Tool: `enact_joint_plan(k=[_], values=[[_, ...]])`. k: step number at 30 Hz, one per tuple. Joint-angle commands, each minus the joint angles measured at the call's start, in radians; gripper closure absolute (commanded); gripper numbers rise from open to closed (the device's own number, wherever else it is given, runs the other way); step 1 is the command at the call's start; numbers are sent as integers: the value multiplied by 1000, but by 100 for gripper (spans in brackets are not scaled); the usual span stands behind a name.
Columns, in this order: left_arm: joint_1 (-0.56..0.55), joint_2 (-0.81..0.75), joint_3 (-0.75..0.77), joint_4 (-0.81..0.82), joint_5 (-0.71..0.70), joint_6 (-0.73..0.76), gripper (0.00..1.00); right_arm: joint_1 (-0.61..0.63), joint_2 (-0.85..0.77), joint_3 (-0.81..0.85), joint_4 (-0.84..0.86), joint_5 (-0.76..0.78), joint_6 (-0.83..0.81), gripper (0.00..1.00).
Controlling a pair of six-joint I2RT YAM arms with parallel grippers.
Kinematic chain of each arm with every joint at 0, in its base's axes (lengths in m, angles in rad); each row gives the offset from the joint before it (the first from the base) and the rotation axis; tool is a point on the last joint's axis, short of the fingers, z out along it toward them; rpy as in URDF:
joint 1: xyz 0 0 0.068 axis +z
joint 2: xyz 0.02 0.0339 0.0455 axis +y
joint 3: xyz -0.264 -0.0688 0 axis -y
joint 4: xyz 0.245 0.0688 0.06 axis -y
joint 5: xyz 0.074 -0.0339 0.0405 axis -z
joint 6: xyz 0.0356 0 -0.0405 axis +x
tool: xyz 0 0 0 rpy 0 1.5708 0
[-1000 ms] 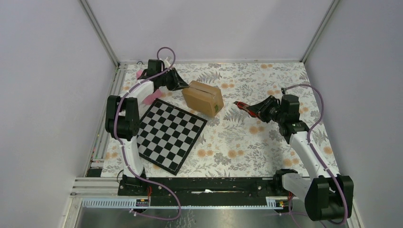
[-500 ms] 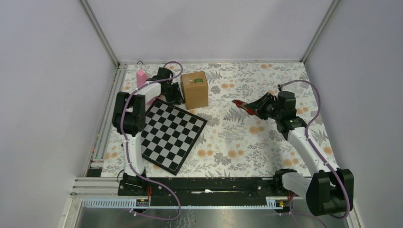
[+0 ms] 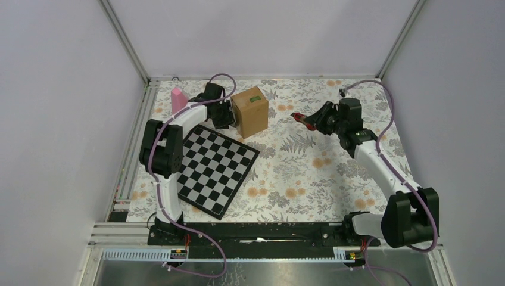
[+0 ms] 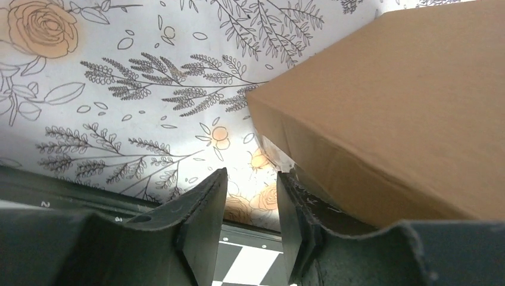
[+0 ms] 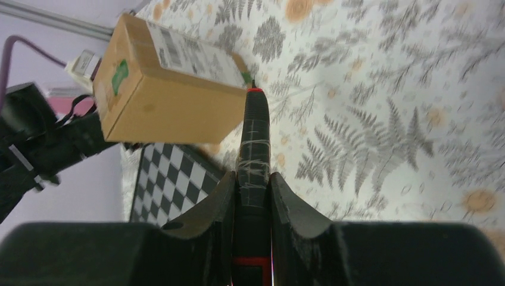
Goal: Unpack the express box
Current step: Adjust the express box at the center of the board.
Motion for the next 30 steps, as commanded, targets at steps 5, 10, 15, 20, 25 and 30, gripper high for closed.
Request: enact_joint_plan(k=[5,10,15,20,25,30], values=[[-18,-200,-98,-26,-269,-123,58,39,177,206,156,145,-279,100],[-18,-247,-69,-105,-373,-266,57,140,347,311,292,182,-497,100],[-21,-122,104,-166,-396,-274,57,229,500,376,423,236,-622,100],[-54,-22,208,-183,-364,-288,58,259,574,425,472,290,-690,100],[-134,3,232,-185,-323,-316,59,268,548,402,470,261,-692,100],[-189,-15,230,-165,-266,-333,59,272,453,341,419,247,-668,100]])
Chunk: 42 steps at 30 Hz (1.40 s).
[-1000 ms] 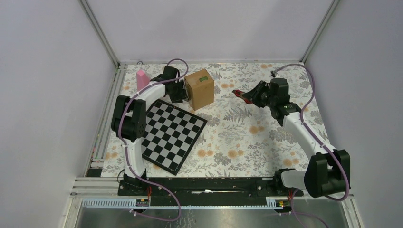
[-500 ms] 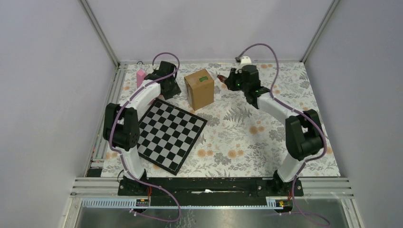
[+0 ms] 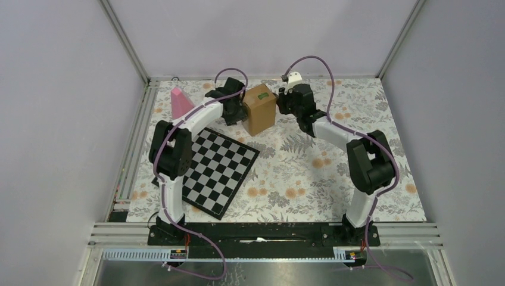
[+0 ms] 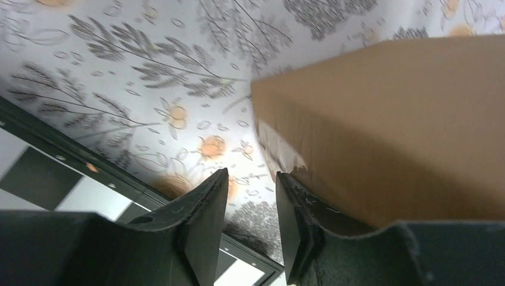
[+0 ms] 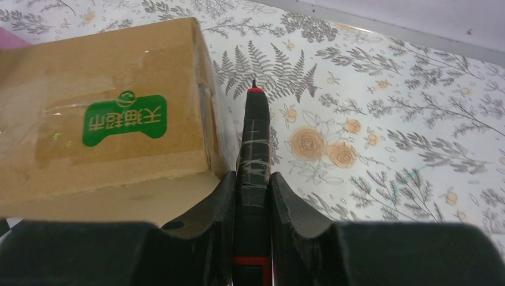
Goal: Unpack the express box
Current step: Adjust the express box at the center of the board.
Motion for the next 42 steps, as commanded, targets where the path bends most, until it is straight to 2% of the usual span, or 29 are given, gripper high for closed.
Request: enact_joint_plan(k=[1,6,11,18,27,33,38,42], values=[[-49,-33,46,30,69,-27,59,13,-146,-31,20,-12,12,100],[-106,-79,23,35,91,-45,59,23,-310,-181,-10,5,80,100],[-173,-148,-62,88,134,-88,59,23,-468,-313,-85,10,165,100],[-300,-221,-127,101,134,-155,59,23,-702,-446,-259,11,251,100],[-440,-331,-231,106,108,-217,59,22,-933,-524,-531,15,331,100],[-443,-408,-274,92,78,-193,58,23,-961,-450,-702,143,334,100],[-423,-491,-289,61,56,-147,57,23,-954,-289,-860,328,324,100],[-350,-556,-297,42,52,-108,53,23,-917,-125,-951,353,298,100]])
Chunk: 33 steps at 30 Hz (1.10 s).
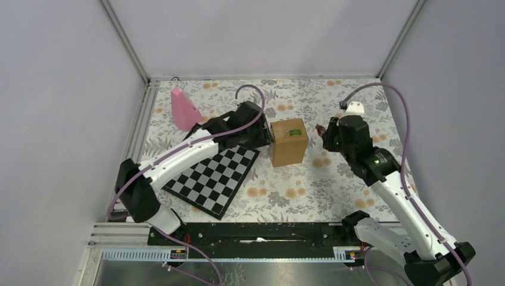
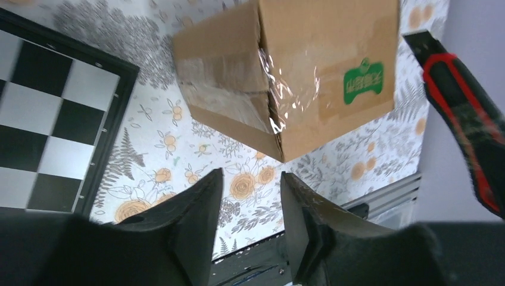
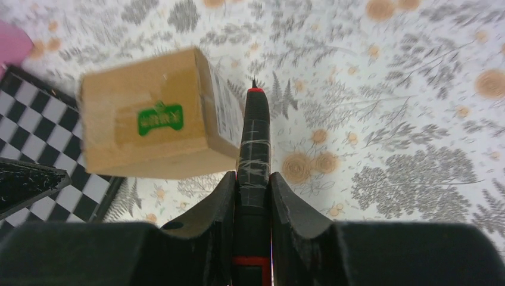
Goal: Unpack the express box
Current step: Adjust the express box at the center of the board.
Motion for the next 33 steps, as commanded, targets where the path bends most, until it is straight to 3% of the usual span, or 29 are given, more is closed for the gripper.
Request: enact_joint_plan(k=[1,6,12,18,25,33], values=[[88,-96,-1,18,-36,73,46,7,32,208,-105,68,-22,100],[194,-27,110,29,10,177,19,7,136,385,-218,-85,-22,100],[244,197,327,53,204,254,15,22,200,529,-283,-255,-24,100],[241,344,436,17,238,321,10,97,260,572,-319,-308,-33,100],[236,300,335,64,321,330,11,144,279,547,-333,-291,-36,100],[205,154,120,100,257,110,20,150,293,531,-328,-284,-55,100]])
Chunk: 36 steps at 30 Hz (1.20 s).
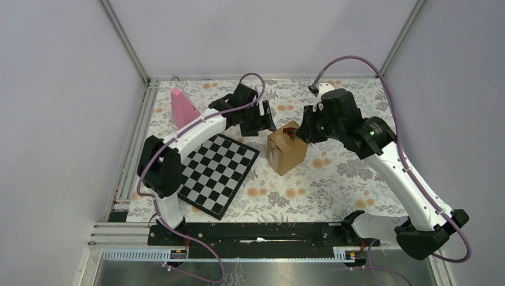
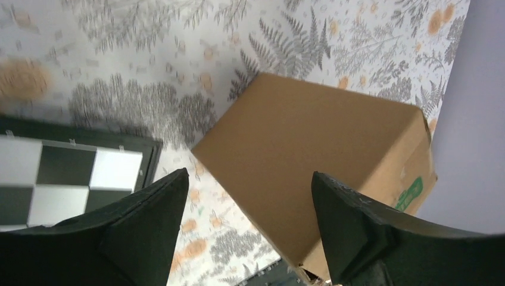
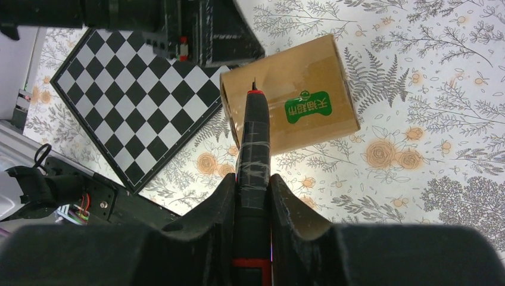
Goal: Unpack the express box
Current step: Adjust the express box at the center of the board, then cut the express box at the center of the board.
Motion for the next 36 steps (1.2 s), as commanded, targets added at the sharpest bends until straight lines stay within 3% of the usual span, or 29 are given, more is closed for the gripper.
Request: enact_joint_plan(k=[1,6,11,23,36], values=[[-36,-131,-85,58,-36,-132,20,11,3,6,12,-20,-27,100],[-40,-178,-68,25,-117,-114,13,42,1,43,-28,-39,-65,100],[-38,-178,-13,6,-44,-73,8,68,-11,66,-55,-49,-110,100],[-90,-66,-23,-28,118,106,10,118,-23,52,-58,-89,-225,100],[-84,-10,-31,-37,169,187,13,139,-21,26,-83,-47,-297,100]])
